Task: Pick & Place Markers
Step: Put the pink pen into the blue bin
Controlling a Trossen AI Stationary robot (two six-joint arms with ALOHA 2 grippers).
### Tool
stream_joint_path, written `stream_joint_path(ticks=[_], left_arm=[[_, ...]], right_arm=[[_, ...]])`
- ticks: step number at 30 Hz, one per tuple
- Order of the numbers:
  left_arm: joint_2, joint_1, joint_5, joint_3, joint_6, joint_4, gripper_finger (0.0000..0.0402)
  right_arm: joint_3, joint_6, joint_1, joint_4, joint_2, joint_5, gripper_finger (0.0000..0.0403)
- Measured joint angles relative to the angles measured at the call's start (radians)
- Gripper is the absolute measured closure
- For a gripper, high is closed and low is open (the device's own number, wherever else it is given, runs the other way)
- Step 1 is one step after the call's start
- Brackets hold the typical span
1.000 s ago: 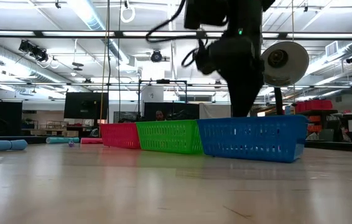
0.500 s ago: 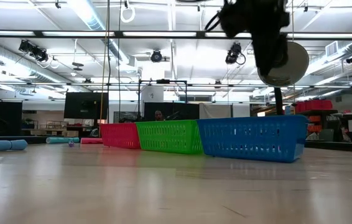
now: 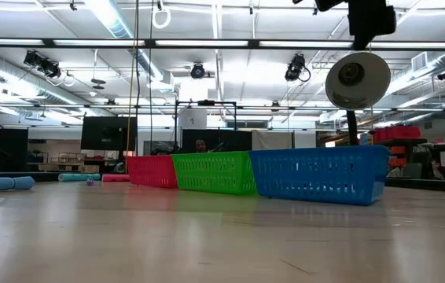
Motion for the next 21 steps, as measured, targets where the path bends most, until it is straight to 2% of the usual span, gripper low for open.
stream_joint_path(ticks=[4,12,18,21], left_arm=[[0.0,0.0,0.0,0.0,0.0,-0.001,0.0246],[0.0,0.011,-0.006,0.0,0.036,-0.013,0.0238],[0.0,0.017,0.007,0.0,0.043,-0.056,0.0192],[0.0,0.018,-0.018,0.0,0.04,-0.069,0.0162]], right_arm=[[0.0,0.0,0.0,0.004,-0.022,0.033,0.025],[0.0,-0.013,0.0,0.003,-0.027,0.031,0.025],[0.0,-0.027,0.0,0.004,-0.027,0.037,0.025],[0.0,-0.031,0.0,0.005,-0.027,0.04,0.025]])
